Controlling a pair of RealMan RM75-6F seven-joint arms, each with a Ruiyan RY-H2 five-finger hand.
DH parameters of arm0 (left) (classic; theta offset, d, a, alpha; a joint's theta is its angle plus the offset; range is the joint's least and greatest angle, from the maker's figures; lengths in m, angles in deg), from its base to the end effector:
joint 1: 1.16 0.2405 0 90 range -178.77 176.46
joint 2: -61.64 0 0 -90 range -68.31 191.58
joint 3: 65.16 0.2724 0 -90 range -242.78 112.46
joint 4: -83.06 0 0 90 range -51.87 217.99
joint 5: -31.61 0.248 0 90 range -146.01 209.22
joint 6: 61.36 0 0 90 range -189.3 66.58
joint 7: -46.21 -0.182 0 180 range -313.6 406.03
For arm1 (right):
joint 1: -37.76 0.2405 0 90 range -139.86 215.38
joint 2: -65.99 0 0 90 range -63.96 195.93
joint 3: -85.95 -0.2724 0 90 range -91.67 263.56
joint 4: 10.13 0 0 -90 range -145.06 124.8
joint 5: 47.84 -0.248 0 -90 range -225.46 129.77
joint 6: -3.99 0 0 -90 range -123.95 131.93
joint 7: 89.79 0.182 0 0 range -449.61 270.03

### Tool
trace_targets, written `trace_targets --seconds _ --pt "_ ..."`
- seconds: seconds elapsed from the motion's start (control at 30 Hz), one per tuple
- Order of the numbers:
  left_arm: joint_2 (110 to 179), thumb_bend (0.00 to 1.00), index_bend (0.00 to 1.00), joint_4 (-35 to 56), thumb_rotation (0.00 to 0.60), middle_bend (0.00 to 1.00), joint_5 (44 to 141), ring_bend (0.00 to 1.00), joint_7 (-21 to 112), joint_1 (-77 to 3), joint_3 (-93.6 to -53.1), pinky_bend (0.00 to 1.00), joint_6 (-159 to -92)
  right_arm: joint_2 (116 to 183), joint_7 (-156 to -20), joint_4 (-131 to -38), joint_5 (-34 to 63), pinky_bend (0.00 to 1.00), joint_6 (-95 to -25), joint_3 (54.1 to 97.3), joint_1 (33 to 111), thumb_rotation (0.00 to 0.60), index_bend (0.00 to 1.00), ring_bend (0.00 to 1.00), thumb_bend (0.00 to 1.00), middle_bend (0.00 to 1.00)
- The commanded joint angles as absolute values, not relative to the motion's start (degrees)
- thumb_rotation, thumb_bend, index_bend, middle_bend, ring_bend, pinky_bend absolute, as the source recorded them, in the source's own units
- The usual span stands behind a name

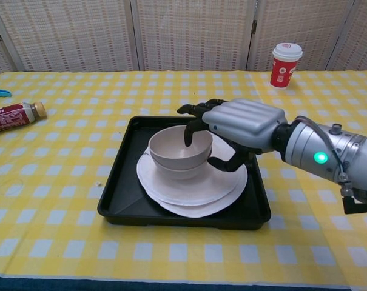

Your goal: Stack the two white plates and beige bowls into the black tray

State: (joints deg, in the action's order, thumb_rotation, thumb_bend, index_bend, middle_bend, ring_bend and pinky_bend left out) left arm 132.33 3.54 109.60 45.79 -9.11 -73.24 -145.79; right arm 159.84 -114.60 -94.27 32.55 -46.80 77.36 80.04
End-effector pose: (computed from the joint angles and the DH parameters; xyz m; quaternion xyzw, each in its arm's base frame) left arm -0.3795 0.2662 0.1446 -0.5511 -0.3495 -0.3754 0.6582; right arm -0.1006 -0.3497 -0.1151 0.8321 -0.2465 0.3698 0.3316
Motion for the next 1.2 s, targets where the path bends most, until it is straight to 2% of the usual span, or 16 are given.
trace_targets --seconds 0.03,0.13,0.3,0.6,0.87,1.2 --pt "132.2 0.42 0.26 3.4 0.6 0.42 109.9 0.28 45.9 -9.0 -73.2 0.19 -146.2 157.9 -113.9 -96.5 33.0 0.0 -48.4 78.3 79.0 0.6 0.26 0.0 0.49 0.0" --pt "132.0 0.42 0.26 3.2 0.6 0.42 110.0 0.28 45.9 -8.8 -73.2 0.19 -146.4 155.2 -111.5 -99.4 36.5 0.0 -53.9 80.4 76.0 0.6 0.16 0.0 0.43 0.0" --pt "131.2 0.42 0.26 1.6 0.6 0.42 110.6 0.27 45.2 -8.6 -72.8 0.19 -146.6 149.8 -105.8 -101.3 43.7 0.0 -67.3 85.3 68.2 0.6 0.03 0.0 0.37 0.0" --pt "130.6 0.42 0.25 -2.1 0.6 0.41 112.9 0.26 41.2 -7.7 -70.7 0.19 -147.7 141.2 -102.2 -102.6 44.4 0.0 -85.2 89.8 53.9 0.6 0.0 0.0 0.37 0.0" --pt "131.4 0.41 0.21 -3.7 0.6 0.35 115.2 0.22 37.5 -7.6 -69.2 0.18 -148.1 137.4 -97.5 -100.7 42.5 0.0 -89.8 92.0 46.4 0.6 0.0 0.0 0.37 0.0" --pt "132.0 0.41 0.19 -4.6 0.6 0.32 116.0 0.2 35.5 -7.4 -68.8 0.18 -148.4 134.9 -94.5 -101.6 43.9 0.0 -89.0 91.2 44.9 0.6 0.0 0.0 0.37 0.0"
